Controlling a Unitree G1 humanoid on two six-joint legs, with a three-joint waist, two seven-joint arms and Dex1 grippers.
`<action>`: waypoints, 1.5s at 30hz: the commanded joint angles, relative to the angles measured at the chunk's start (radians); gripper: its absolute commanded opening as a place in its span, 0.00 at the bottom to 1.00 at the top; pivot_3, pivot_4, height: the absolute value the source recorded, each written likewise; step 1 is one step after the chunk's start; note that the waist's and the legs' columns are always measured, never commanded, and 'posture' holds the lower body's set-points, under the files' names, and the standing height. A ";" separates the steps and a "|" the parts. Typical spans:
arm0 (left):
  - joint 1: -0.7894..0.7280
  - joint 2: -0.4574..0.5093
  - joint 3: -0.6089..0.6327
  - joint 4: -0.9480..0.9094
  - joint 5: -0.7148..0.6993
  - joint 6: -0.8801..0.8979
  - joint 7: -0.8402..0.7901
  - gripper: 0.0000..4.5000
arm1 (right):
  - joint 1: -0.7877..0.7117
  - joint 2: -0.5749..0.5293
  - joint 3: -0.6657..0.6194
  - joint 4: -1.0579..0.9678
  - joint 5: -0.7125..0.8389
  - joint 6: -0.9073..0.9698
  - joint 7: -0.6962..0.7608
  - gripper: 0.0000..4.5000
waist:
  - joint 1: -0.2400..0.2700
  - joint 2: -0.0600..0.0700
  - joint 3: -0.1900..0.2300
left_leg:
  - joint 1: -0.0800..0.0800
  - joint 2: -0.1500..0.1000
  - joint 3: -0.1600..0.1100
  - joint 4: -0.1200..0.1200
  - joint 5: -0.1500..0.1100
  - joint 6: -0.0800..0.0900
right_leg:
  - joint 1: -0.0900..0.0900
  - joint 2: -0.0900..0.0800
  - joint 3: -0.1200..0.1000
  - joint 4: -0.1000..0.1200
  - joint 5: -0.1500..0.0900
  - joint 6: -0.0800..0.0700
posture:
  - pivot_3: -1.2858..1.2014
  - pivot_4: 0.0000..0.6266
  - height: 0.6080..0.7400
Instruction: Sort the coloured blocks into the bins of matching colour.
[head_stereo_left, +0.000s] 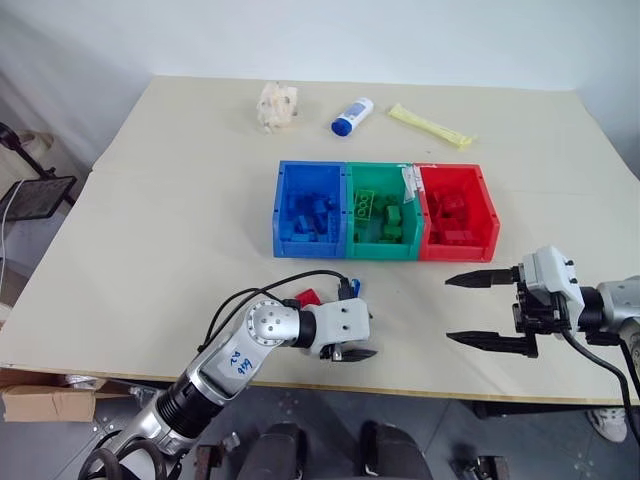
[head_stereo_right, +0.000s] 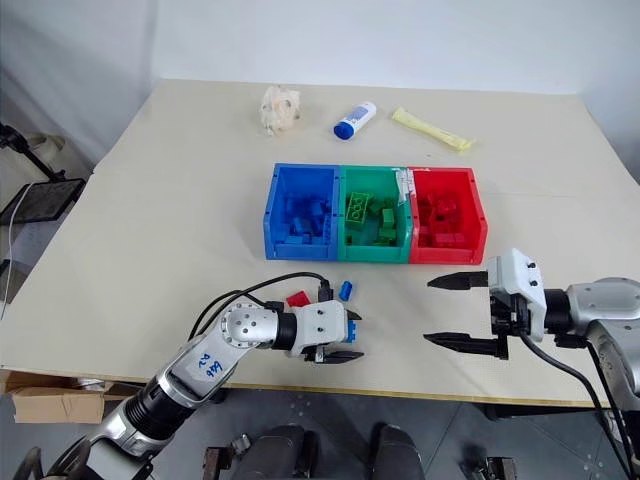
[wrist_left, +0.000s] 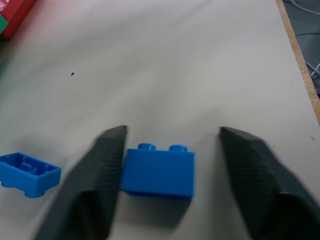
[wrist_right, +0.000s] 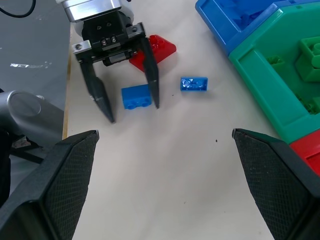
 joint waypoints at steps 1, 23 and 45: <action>-0.006 -0.001 0.005 0.027 0.030 -0.015 0.010 0.39 | 0.006 -0.010 -0.034 -0.024 0.012 -0.001 -0.004 1.00 | 0.000 0.000 0.000 | 0.000 0.000 0.000 0.000 0.000 0.000 | 0.000 0.000 0.000 0.001 0.000 0.000 | 0.52 0.24 1.00; -0.220 -0.032 0.394 -0.042 -0.117 0.187 0.103 0.33 | -0.091 0.028 -0.049 0.034 0.049 0.009 -0.046 1.00 | -0.002 0.000 0.000 | -0.001 0.000 -0.001 0.003 0.000 0.000 | 0.000 0.001 -0.001 0.005 0.000 0.000 | 0.52 0.24 1.00; -0.303 0.081 0.452 0.226 -0.121 0.008 0.081 1.00 | -0.174 0.075 -0.030 0.082 0.044 0.001 -0.080 1.00 | -0.003 -0.001 0.001 | -0.002 -0.002 -0.002 0.004 0.000 0.000 | -0.002 0.002 -0.003 0.007 0.000 0.000 | 0.52 0.24 1.00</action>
